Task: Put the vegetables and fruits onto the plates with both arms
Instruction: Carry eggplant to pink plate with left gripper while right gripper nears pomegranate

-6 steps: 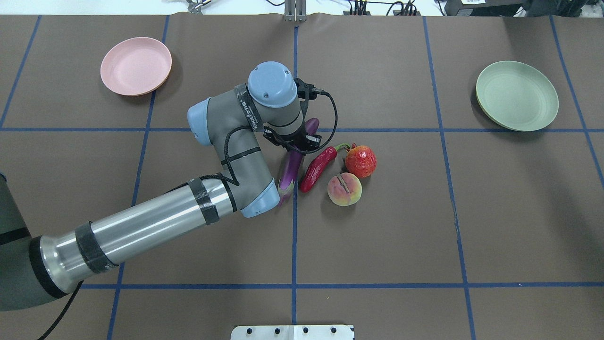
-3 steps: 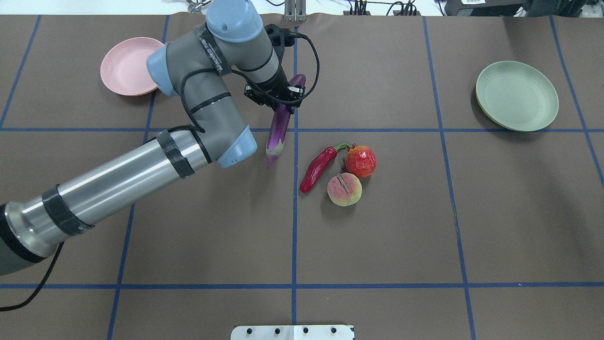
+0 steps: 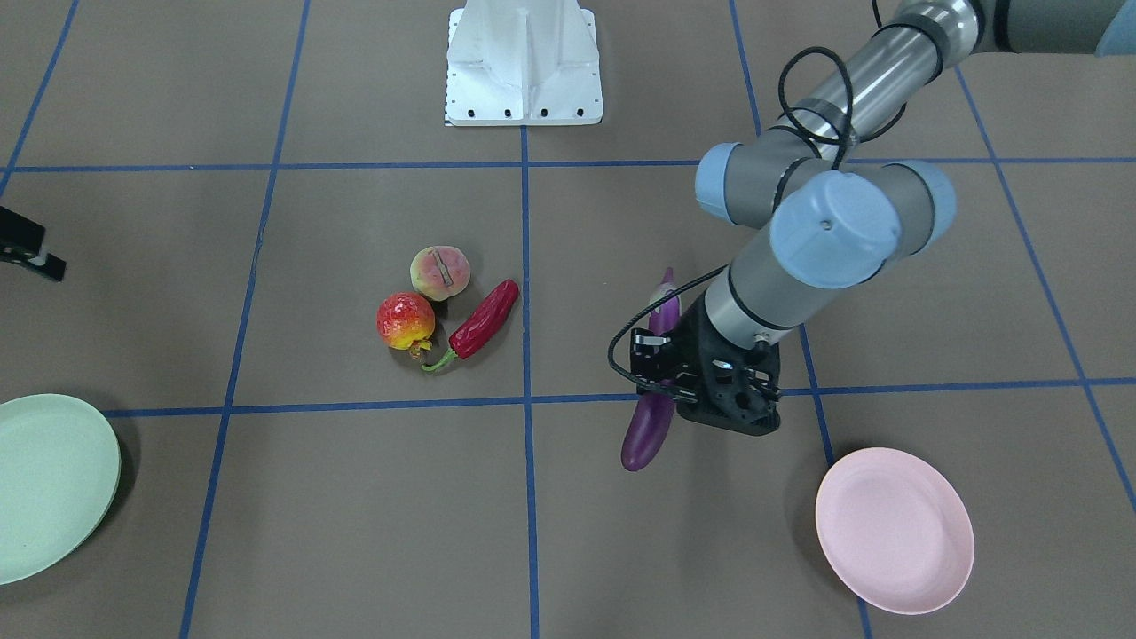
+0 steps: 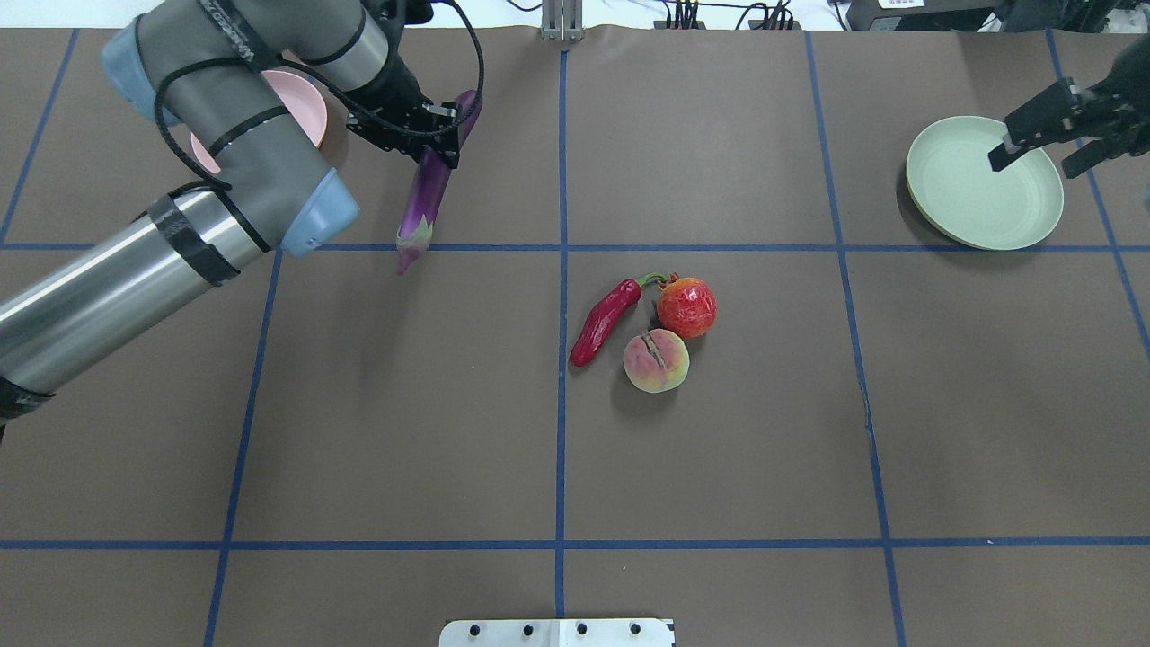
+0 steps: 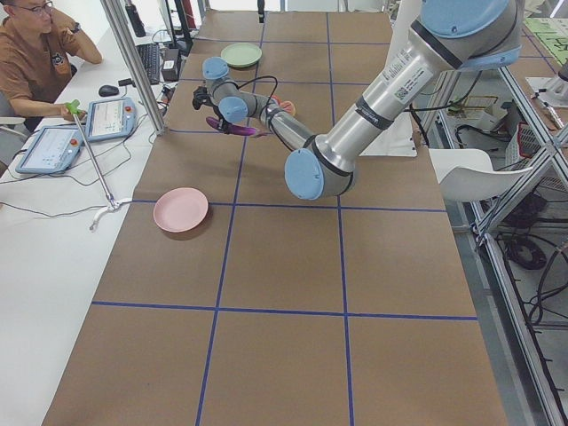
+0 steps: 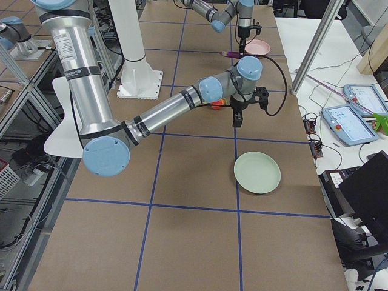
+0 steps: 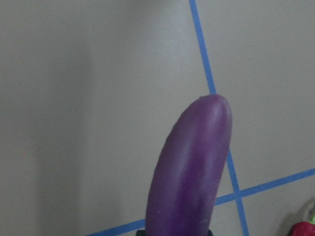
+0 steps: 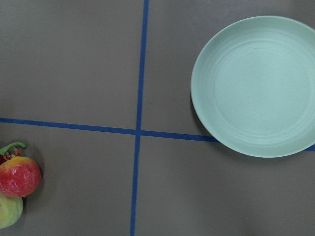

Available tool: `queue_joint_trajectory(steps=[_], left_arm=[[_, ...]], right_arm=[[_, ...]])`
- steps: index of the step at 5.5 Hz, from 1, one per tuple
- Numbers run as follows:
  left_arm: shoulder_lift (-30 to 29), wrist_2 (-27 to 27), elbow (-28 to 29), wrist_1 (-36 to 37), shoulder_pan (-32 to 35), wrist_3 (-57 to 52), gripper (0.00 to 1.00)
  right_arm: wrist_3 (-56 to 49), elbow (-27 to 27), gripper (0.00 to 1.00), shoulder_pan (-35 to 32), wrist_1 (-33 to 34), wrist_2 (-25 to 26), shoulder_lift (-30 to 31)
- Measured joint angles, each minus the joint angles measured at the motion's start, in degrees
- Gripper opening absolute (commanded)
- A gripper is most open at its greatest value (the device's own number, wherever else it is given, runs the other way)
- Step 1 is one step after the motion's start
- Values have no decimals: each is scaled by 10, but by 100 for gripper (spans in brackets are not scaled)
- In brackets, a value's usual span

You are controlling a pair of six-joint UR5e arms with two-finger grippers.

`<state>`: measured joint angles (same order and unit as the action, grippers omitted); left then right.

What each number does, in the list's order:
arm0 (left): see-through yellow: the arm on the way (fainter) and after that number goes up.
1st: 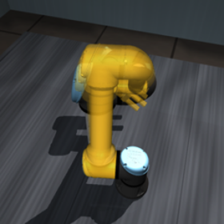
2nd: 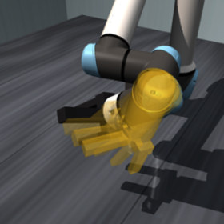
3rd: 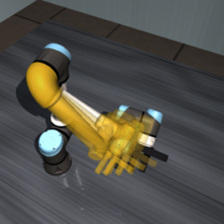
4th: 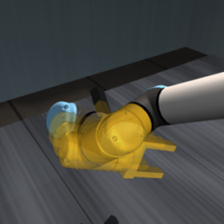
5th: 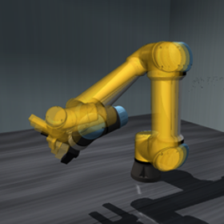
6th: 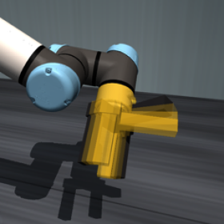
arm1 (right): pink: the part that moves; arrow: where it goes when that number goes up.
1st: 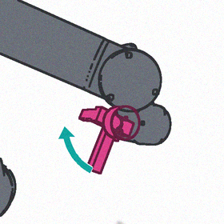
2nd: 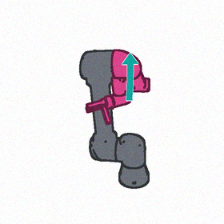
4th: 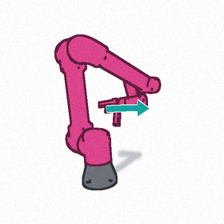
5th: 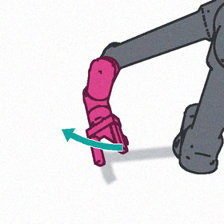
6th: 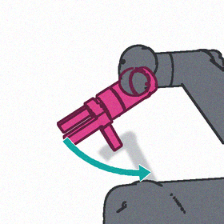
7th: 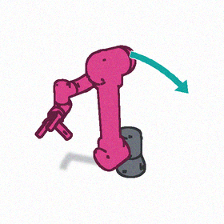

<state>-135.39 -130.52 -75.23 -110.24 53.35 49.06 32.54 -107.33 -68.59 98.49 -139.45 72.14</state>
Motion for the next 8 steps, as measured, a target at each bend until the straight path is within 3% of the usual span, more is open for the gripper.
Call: queue_joint_trajectory(steps=[2, 4, 6, 8], left_arm=[[14, -13, -3, 75, 59, -6, 0], [8, 17, 32, 182, 102, -4, 0], [-17, 61, 140, 194, 108, 3, 0], [-46, 100, 254, 127, 106, 47, 0]], right_arm=[[151, 9, 100, 118, -6, 77, -75], [263, 87, 99, 199, -93, 136, -134], [313, 170, 99, 241, -162, 179, -172], [317, 186, 99, 255, -164, 193, -183]])
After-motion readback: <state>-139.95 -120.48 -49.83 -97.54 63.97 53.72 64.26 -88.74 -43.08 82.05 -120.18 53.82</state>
